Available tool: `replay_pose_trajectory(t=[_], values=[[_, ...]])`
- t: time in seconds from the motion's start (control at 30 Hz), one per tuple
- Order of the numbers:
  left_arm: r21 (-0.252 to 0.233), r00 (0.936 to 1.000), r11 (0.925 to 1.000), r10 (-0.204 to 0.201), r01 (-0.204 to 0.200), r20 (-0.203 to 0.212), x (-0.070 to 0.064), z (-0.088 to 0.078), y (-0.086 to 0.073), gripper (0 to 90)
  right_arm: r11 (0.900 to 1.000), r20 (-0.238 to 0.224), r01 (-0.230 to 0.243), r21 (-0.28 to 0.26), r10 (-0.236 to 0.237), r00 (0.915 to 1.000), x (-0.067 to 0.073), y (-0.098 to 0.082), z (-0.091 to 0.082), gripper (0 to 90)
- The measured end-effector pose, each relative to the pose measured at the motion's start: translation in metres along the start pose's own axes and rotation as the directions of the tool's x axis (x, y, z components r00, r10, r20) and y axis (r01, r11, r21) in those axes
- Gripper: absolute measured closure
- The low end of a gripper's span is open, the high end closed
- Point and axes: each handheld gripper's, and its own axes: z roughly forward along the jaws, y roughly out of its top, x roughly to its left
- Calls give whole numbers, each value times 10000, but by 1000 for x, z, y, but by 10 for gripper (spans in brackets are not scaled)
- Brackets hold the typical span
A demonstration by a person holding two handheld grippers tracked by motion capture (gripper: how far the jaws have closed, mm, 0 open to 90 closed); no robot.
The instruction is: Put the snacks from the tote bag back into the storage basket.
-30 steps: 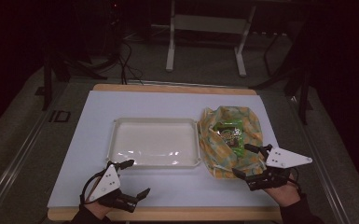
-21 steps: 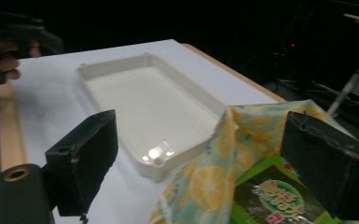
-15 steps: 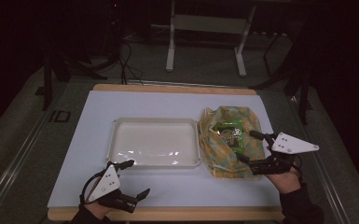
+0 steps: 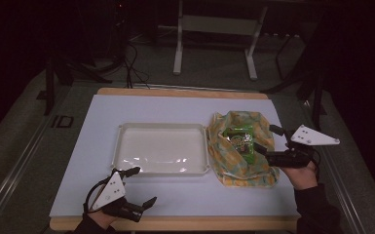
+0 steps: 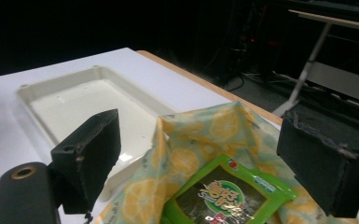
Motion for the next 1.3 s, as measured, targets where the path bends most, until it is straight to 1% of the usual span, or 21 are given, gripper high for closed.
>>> replay_pose_trajectory(t=[0.2, 0.23, 0.4, 0.5, 0.6, 0.63, 0.67, 0.7, 0.8, 0.83, 0.9, 1.07, 1.17, 1.2, 1.23, 1.3], values=[[0, 10000, 10000, -23, 23, 3, 0, 0, 0, 4, 9997, 316, -143, 218, 136, 9994, -6, -2, 6, 143], [9, 10000, 10000, -23, 23, 13, 0, 0, 0, 4, 9997, 366, -93, 243, 84, 9993, -8, -2, 8, 143], [32, 10000, 10000, -23, 23, 27, 0, 0, 0, 4, 9981, 423, -460, 402, 443, 9981, -14, -5, 16, 144], [22, 10000, 10000, -32, 32, 38, 0, 0, 0, 4, 9971, 572, -533, 549, 502, 9971, -18, -10, 22, 151], [13, 10000, 10000, -38, 38, 44, 0, 0, 0, 4, 9956, 507, -675, 644, 642, 9966, -20, -13, 27, 151], [11, 10000, 10000, -37, 37, 54, 0, 0, 0, 4, 9932, 549, -822, 822, 779, 9954, -23, -17, 31, 151], [11, 10000, 10000, -37, 37, 54, 0, 0, 0, 4, 9932, 549, -822, 822, 779, 9954, -23, -17, 31, 151], [14, 10000, 10000, -37, 37, 63, 0, 0, 0, 4, 9907, 575, -992, 936, 941, 9939, -25, -21, 35, 152], [28, 10000, 10000, -39, 39, 74, 0, 0, 0, 4, 9883, 586, -1084, 1074, 1026, 9930, -28, -25, 39, 151], [37, 10000, 10000, -38, 38, 77, 0, 1, 0, 4, 9868, 608, -1151, 1144, 1087, 9922, -29, -27, 41, 152], [45, 10000, 10000, -36, 36, 82, 0, 1, 0, 4, 9802, 735, -1359, 1437, 1264, 9893, -32, -33, 47, 162], [77, 10000, 10000, -21, 20, 88, 0, 1, 0, 4, 9698, 1056, -1663, 1784, 1492, 9832, -37, -41, 58, 196], [75, 10000, 10000, -35, 34, 90, 0, 1, 0, 4, 9601, 1219, -1886, 2065, 1660, 9786, -39, -47, 65, 228], [81, 10000, 10000, -26, 25, 91, 0, 1, 0, 4, 9581, 1204, -1935, 2111, 1710, 9779, -39, -48, 66, 237], [75, 10000, 10000, -23, 22, 95, 0, 1, 0, 4, 9538, 1229, -2062, 2187, 1828, 9754, -41, -51, 69, 249], [73, 9999, 10000, -18, 17, 102, 0, 1, 0, 4, 9467, 1292, -2228, 2326, 1970, 9719, -43, -54, 72, 250]])
